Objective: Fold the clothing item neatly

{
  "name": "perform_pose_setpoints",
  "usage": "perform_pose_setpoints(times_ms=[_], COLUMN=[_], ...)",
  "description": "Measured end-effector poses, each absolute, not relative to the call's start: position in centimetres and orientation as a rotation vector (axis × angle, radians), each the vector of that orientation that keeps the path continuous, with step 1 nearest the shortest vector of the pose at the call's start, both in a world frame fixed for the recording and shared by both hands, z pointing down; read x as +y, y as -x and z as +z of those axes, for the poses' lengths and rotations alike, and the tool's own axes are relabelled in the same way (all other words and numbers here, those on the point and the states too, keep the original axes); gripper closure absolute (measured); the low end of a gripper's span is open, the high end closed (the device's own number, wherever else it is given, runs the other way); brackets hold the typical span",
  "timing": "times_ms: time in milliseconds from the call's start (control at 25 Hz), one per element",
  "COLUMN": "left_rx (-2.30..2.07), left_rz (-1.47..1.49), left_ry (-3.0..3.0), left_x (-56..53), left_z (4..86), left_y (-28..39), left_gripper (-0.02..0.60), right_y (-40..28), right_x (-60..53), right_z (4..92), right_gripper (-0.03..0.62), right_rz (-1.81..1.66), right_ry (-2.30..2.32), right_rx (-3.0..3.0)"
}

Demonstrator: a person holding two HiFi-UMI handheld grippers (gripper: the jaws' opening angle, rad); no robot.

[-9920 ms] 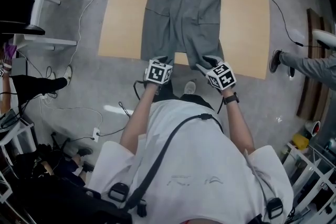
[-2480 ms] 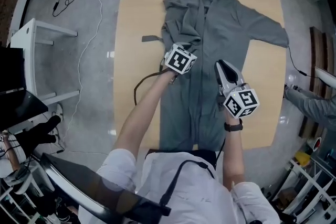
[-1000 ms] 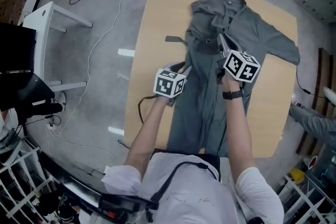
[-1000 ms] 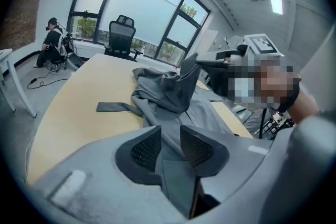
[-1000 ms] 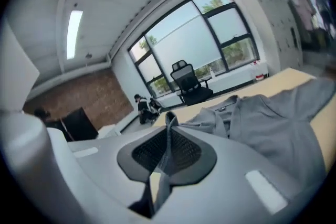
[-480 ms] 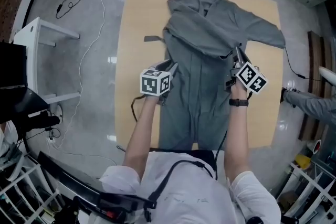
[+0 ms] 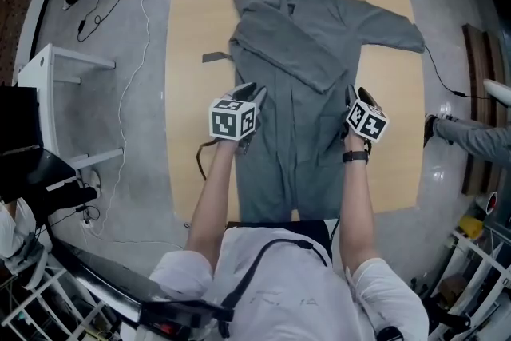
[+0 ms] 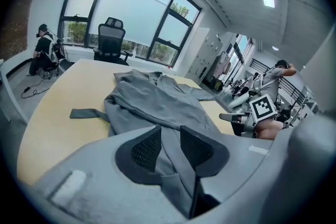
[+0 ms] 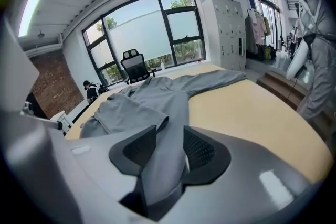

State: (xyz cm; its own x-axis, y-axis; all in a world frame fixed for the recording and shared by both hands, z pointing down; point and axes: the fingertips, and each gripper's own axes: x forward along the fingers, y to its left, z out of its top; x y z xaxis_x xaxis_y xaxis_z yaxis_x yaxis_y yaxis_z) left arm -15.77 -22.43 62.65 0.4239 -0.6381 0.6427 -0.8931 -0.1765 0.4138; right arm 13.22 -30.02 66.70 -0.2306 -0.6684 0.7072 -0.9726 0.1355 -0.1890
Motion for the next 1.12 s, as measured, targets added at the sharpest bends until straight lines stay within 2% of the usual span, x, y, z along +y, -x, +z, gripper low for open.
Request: perform_pose_setpoints(times_ms=[120,320,440,600,680,1120], left_rx=[-1.274,-1.205,-1.166,-1.099,-1.063,-0.943], left_rz=[0.455,0.524,0.568,0.609,0.632,0.632], left_ry=[-1.967,-2.085,-2.150,-2.207,-2.227,-2.273], left_x=[-23.1,-24.4,-25.3,-26.2,-26.8,-29.7], left_z=[61.8,60.8,60.5,60.7,61.2,62.5], left_y=[13.2,7.6,4.1,-0.4,-2.5,-10.1], left_gripper=[0.463,0.465,0.531,0.581,0.581,0.581], right_y=[-14.6,-18.9,-22.5,-27.4,-29.7,-39.2], right_x=[-29.8,-29.1,-29.1,-29.1,-29.5,-39.0], right_z=[64.5,61.7,61.2,62.0,62.9,66.8], right_gripper=[0.437,0.457,0.506,0.564,0.588,0.588], right_rz=[0.766,0.767,0.738,0.688,0.657,0.738], right_ry=[-1.571,-1.619,-1.635,-1.632,-1.613,-1.552], right_rx=[-2.031,-2.137,-2.133,-2.077,-2.048,-2.038])
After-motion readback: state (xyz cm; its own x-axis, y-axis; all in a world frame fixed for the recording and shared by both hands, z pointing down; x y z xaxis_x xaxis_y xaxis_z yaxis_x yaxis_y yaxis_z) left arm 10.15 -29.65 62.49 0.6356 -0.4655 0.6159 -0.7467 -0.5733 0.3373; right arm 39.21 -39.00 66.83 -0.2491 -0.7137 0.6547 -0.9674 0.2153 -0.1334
